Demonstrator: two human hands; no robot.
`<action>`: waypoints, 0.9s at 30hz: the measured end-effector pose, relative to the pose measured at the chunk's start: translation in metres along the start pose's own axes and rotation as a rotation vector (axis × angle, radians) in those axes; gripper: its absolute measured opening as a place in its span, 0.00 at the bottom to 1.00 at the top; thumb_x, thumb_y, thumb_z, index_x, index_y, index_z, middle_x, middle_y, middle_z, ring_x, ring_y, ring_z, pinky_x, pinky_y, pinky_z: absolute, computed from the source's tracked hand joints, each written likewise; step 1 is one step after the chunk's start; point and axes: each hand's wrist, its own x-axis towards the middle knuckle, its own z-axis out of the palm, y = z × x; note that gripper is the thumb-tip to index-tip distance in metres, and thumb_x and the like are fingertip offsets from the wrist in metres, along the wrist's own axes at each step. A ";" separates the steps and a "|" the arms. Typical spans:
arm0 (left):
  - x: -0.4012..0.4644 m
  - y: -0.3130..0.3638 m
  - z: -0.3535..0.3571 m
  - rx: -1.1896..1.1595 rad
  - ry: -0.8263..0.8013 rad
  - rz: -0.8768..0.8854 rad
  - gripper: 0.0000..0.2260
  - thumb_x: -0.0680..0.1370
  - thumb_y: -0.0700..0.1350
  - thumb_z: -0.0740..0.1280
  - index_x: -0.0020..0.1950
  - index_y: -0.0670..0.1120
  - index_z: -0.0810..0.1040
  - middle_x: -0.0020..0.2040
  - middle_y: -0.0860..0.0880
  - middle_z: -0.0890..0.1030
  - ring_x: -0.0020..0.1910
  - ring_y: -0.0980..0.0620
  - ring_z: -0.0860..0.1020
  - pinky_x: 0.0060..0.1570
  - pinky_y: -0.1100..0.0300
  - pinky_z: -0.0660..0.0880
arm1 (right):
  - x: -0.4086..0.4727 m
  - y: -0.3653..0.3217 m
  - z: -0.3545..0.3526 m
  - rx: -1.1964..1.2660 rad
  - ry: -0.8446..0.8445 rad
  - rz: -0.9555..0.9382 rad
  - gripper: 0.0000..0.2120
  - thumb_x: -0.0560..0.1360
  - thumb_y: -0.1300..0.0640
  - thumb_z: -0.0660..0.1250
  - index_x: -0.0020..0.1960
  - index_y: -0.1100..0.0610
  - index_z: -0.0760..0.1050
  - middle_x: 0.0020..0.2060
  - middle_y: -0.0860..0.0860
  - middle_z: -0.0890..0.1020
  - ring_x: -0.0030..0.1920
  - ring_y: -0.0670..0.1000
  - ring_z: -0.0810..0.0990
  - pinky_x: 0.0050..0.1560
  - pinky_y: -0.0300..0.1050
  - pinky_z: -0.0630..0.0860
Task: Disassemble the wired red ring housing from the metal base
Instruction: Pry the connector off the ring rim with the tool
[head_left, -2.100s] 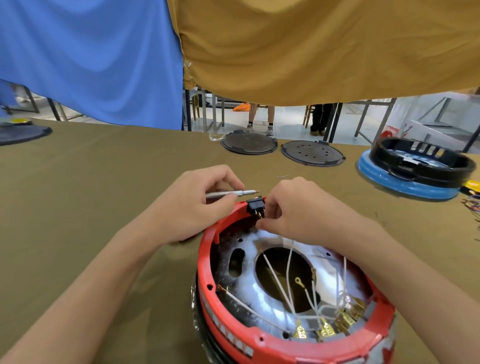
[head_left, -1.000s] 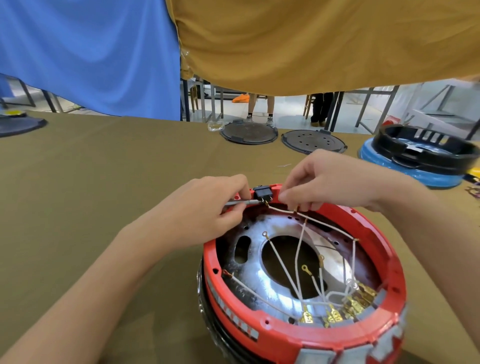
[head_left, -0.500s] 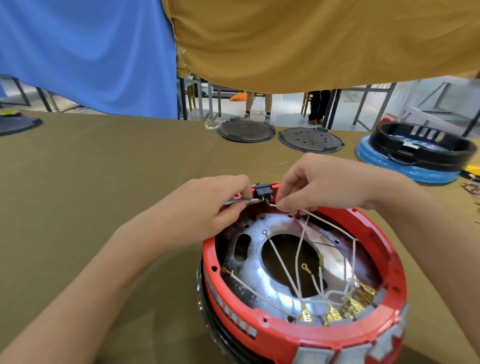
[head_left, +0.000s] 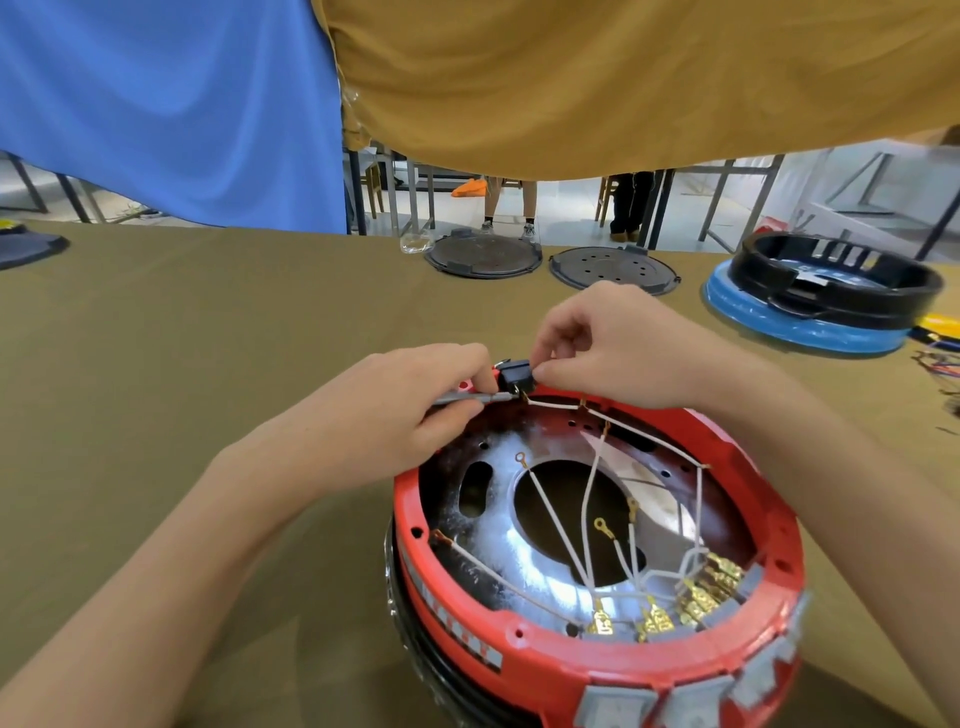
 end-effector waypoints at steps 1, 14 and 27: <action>0.000 0.000 0.000 0.000 0.001 -0.003 0.04 0.81 0.49 0.61 0.53 0.57 0.72 0.44 0.65 0.74 0.46 0.65 0.74 0.45 0.63 0.69 | -0.001 -0.002 -0.002 -0.027 -0.006 0.012 0.05 0.73 0.55 0.72 0.39 0.48 0.83 0.26 0.38 0.79 0.30 0.36 0.76 0.30 0.28 0.68; 0.000 0.009 -0.001 0.012 -0.006 -0.028 0.08 0.78 0.45 0.62 0.55 0.56 0.73 0.50 0.58 0.76 0.48 0.57 0.75 0.50 0.53 0.73 | -0.010 -0.013 0.007 -0.069 -0.146 0.127 0.08 0.74 0.50 0.72 0.39 0.51 0.85 0.31 0.45 0.84 0.33 0.42 0.82 0.41 0.43 0.82; 0.007 0.018 -0.005 0.207 -0.076 -0.045 0.07 0.82 0.50 0.58 0.58 0.54 0.71 0.52 0.58 0.76 0.48 0.52 0.76 0.49 0.53 0.72 | -0.028 -0.003 0.022 0.167 -0.012 0.137 0.06 0.75 0.51 0.72 0.41 0.50 0.85 0.31 0.45 0.84 0.34 0.44 0.82 0.45 0.50 0.82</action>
